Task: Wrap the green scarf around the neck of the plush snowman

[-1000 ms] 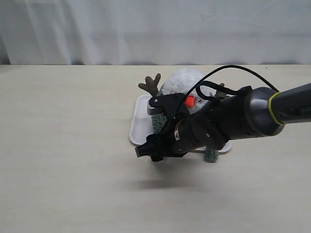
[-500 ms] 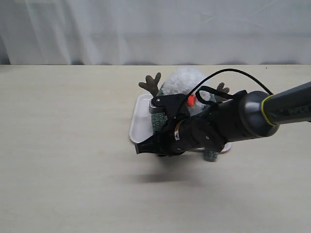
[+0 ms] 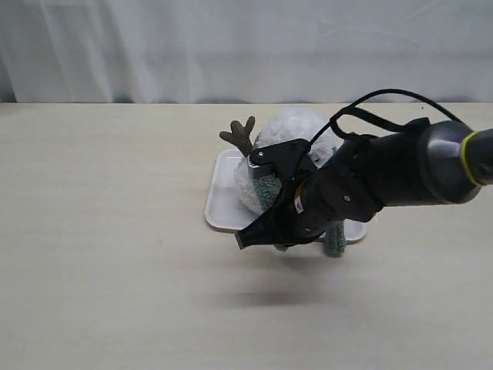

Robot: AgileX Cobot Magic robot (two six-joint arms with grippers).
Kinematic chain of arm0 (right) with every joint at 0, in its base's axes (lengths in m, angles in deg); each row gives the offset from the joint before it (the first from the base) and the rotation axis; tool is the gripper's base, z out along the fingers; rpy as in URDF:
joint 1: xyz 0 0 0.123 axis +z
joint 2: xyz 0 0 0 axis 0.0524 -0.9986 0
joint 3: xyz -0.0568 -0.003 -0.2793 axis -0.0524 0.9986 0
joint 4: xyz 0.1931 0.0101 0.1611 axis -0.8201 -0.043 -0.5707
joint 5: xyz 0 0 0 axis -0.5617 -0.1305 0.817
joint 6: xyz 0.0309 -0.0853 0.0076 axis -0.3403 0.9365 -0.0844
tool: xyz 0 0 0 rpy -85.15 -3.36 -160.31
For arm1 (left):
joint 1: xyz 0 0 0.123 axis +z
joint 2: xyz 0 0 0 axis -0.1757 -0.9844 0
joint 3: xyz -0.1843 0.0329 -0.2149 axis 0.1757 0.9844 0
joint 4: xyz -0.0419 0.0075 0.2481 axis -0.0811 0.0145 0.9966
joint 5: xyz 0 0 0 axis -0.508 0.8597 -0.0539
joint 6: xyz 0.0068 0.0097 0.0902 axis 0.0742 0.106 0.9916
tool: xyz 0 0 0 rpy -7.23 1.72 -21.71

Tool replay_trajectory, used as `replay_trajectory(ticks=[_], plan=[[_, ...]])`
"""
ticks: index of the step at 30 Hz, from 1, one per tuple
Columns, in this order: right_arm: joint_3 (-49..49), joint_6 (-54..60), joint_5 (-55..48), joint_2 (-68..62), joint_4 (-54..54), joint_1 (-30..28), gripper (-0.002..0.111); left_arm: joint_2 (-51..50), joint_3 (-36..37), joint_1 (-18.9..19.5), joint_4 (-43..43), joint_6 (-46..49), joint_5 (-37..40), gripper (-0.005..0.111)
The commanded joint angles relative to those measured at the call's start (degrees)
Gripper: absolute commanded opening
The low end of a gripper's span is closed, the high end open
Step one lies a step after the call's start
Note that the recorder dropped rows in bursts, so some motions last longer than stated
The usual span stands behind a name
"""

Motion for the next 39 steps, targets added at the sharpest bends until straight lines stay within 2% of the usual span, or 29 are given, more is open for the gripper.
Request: replay_trajectory(ticks=[1, 5, 8, 10, 16, 23, 31, 39], plan=[[-0.20, 0.60, -7.31, 3.54, 3.46, -0.22, 0.004, 0.10, 0.21, 0.10, -0.43, -0.19, -0.51, 0.000], [-0.20, 0.60, -13.62, 5.12, 5.01, -0.22, 0.004, 0.10, 0.21, 0.10, -0.43, -0.19, -0.51, 0.000], [1.59, 0.20, -11.40, 5.01, 5.01, -0.22, 0.004, 0.10, 0.21, 0.10, -0.43, -0.19, -0.51, 0.000], [5.08, -0.36, -5.52, 5.01, 5.01, -0.22, 0.004, 0.10, 0.21, 0.10, -0.43, -0.19, -0.51, 0.000], [8.17, -1.98, -0.50, 5.01, 5.01, -0.34, 0.004, 0.10, 0.21, 0.10, -0.32, -0.19, -0.51, 0.000], [7.84, -1.98, -0.90, 1.14, 5.23, -0.34, 0.004, 0.10, 0.21, 0.10, -0.32, -0.19, -0.51, 0.000], [7.86, -2.21, -4.89, 1.14, 12.15, -0.34, 0.004, 0.10, 0.21, 0.10, -0.42, -0.19, -0.51, 0.000], [7.86, -1.82, -5.15, 1.14, 12.74, -0.23, 0.004, 0.10, 0.21, 0.10, -0.42, -0.19, -0.51, 0.000]])
